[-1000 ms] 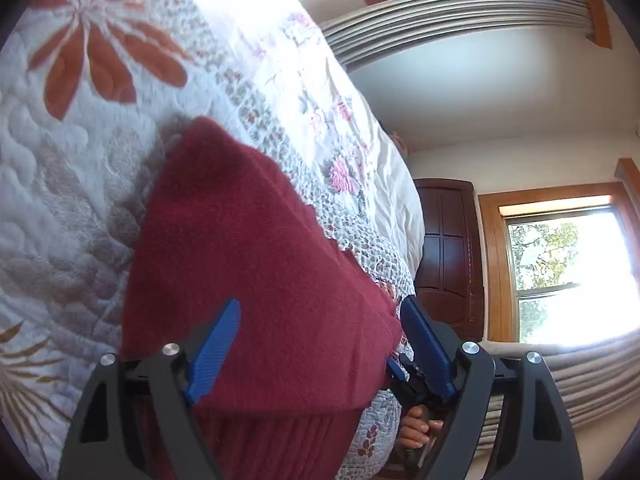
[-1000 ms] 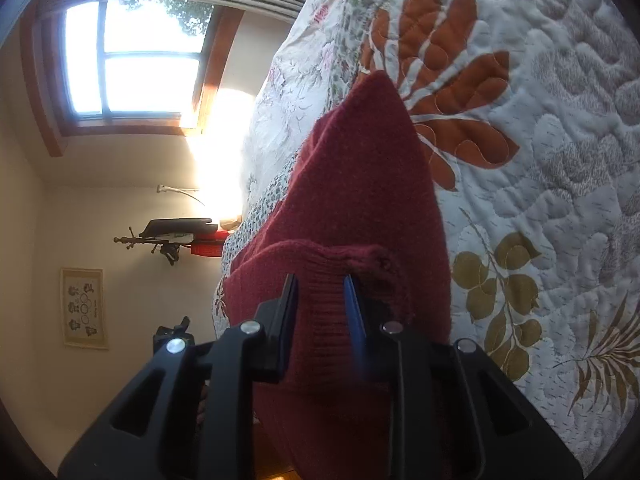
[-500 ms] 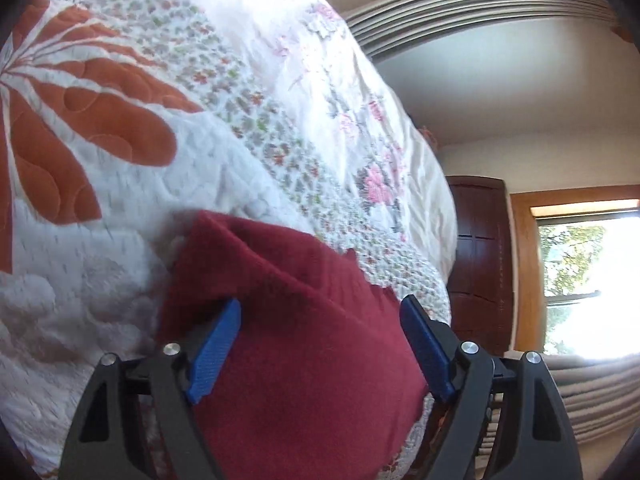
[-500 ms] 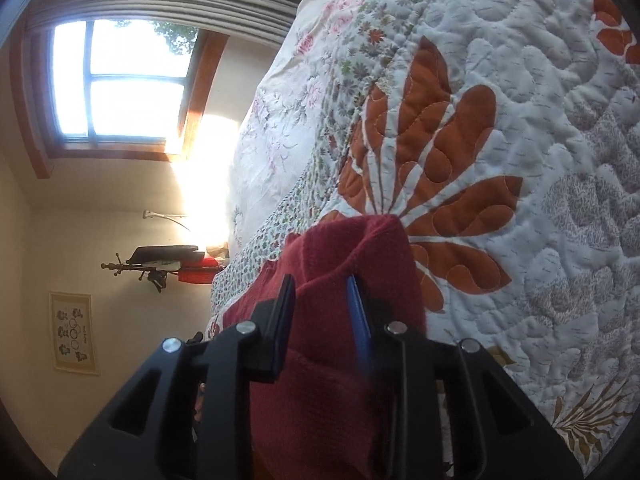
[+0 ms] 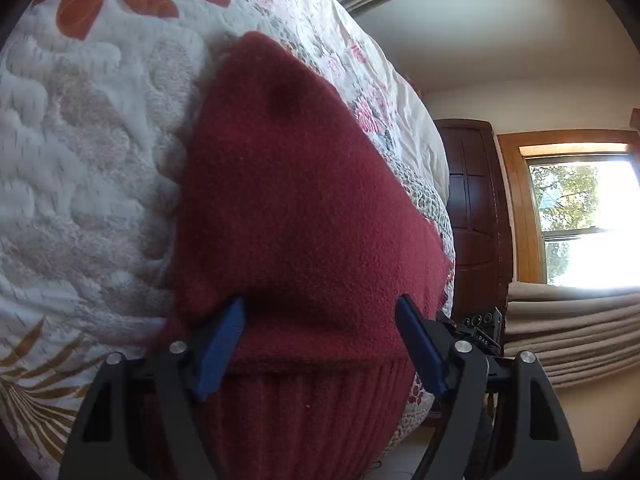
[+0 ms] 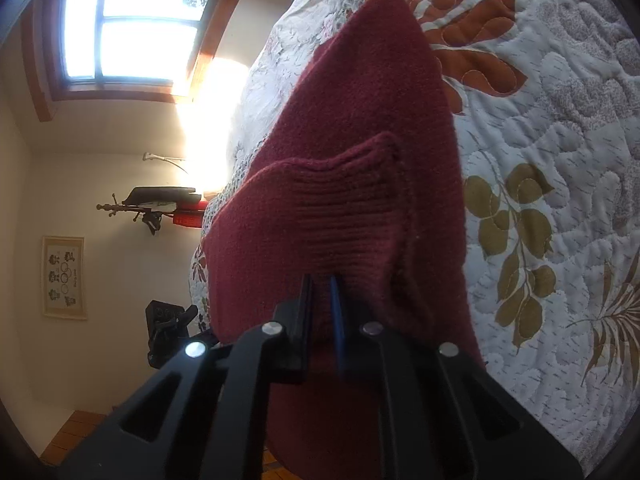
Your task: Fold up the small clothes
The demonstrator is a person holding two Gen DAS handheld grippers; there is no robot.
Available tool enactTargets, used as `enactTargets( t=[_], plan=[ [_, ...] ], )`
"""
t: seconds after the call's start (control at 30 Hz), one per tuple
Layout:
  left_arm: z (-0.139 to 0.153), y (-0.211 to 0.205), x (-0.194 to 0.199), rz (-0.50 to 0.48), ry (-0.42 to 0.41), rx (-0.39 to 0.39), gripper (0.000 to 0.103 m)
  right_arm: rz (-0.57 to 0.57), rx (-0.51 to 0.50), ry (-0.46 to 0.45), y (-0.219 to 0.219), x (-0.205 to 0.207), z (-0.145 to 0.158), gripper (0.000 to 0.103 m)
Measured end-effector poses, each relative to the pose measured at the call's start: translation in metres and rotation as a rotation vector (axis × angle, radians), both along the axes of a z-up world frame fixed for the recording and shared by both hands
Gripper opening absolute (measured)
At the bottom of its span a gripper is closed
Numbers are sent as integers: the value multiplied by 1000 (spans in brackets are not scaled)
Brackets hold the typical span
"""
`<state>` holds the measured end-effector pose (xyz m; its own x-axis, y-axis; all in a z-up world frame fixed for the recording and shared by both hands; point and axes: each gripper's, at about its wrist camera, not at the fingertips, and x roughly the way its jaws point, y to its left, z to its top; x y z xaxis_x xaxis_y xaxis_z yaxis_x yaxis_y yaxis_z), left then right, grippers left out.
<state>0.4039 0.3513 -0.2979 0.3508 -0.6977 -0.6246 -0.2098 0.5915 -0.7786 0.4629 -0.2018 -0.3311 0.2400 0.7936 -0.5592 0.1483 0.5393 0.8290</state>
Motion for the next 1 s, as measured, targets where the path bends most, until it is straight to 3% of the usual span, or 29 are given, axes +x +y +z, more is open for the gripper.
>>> enactTargets(
  t=[0.1,0.17,0.23,0.3,0.33,0.37,0.43,0.57,0.7,0.8,0.9,1.0],
  plan=[
    [28,1,-15,24,-72,-33,78,-3,18,-60,-5,-11,26,40],
    [33,-3,-26,5,-87,-44,79,11,20,-58,-6,-20,28,41],
    [16,-10,-31,-22,-12,14,80,20,-32,-8,-8,-26,12,40],
    [0,-10,-37,-9,45,50,79,13,-44,32,-12,-29,-3,26],
    [2,-7,-41,23,40,48,79,-1,-33,34,-15,-32,-3,26],
    [9,-4,-47,55,38,47,80,-8,-23,27,-17,-36,2,28],
    [28,1,-69,88,-5,38,83,7,-15,-20,-21,-47,19,50],
    [42,12,-132,74,-13,145,88,38,2,-54,-42,-87,30,60],
    [20,28,-206,24,76,251,88,26,-4,-14,-69,-153,17,63],
    [-11,29,-252,-68,164,340,88,-1,-25,23,-82,-209,8,64],
    [-47,29,-281,-126,227,325,88,-73,-40,90,-89,-257,-6,64],
    [-71,24,-282,-160,202,323,88,-151,-41,176,-86,-298,-26,64]
  ],
)
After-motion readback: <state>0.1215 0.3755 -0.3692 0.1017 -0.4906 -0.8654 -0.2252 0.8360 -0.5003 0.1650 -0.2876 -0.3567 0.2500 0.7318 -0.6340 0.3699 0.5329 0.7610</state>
